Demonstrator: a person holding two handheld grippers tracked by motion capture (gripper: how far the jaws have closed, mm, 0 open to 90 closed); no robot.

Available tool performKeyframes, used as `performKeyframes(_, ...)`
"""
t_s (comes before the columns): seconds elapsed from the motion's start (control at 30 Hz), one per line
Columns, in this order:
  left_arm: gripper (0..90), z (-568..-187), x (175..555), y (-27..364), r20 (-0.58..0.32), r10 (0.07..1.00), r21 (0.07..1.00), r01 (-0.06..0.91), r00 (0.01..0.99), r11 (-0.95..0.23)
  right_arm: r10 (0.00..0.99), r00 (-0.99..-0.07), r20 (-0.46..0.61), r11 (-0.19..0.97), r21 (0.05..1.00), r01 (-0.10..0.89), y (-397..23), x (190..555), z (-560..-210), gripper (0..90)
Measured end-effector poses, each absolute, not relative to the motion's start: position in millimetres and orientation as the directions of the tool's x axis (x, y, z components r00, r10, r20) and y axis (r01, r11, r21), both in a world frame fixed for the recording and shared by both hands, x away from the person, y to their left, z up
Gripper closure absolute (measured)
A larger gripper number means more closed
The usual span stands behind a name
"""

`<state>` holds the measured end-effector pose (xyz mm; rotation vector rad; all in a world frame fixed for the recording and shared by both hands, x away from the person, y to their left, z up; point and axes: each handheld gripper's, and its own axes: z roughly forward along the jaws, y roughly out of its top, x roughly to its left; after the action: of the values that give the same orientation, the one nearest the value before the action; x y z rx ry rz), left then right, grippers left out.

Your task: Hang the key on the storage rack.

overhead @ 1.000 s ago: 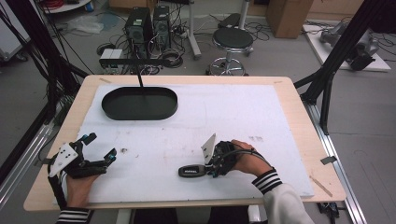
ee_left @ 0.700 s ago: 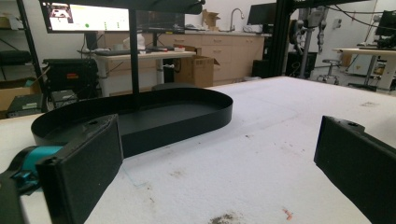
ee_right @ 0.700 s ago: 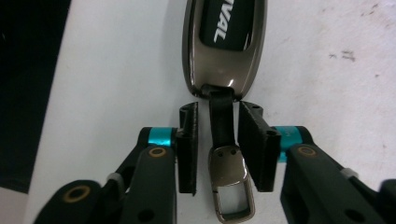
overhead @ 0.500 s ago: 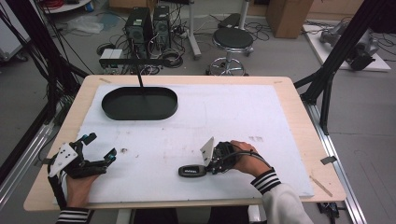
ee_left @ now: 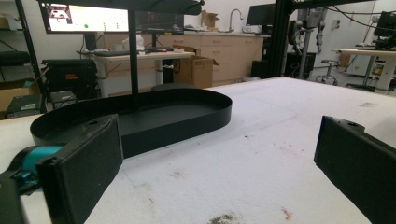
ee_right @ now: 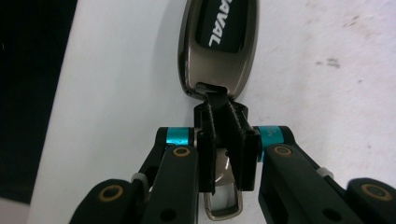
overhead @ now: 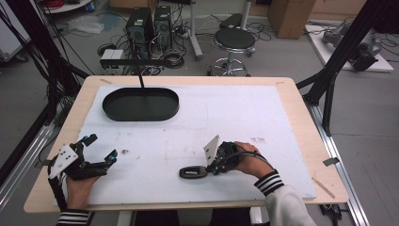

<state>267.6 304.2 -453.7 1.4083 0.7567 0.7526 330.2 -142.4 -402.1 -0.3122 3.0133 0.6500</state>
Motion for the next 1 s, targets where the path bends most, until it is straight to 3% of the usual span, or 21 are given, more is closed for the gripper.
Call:
performKeyframes(0.23,1.7,-453,268,306,-0.020,0.813,1.000,-0.002,0.582,0.026,-0.144,-0.986,-0.085,0.820,0.547,-0.167,-149,334,-389,84.2)
performKeyframes(0.63,1.7,-434,268,309,-0.022,0.769,1.000,0.018,0.639,0.014,-0.091,-0.992,-0.090,0.700,0.703,-0.128,-153,337,-375,84.4)
performKeyframes(1.0,1.7,-406,276,291,-0.035,0.636,0.997,0.069,0.771,-0.029,-0.054,-0.993,-0.102,0.637,0.763,-0.113,-155,339,-365,84.3)
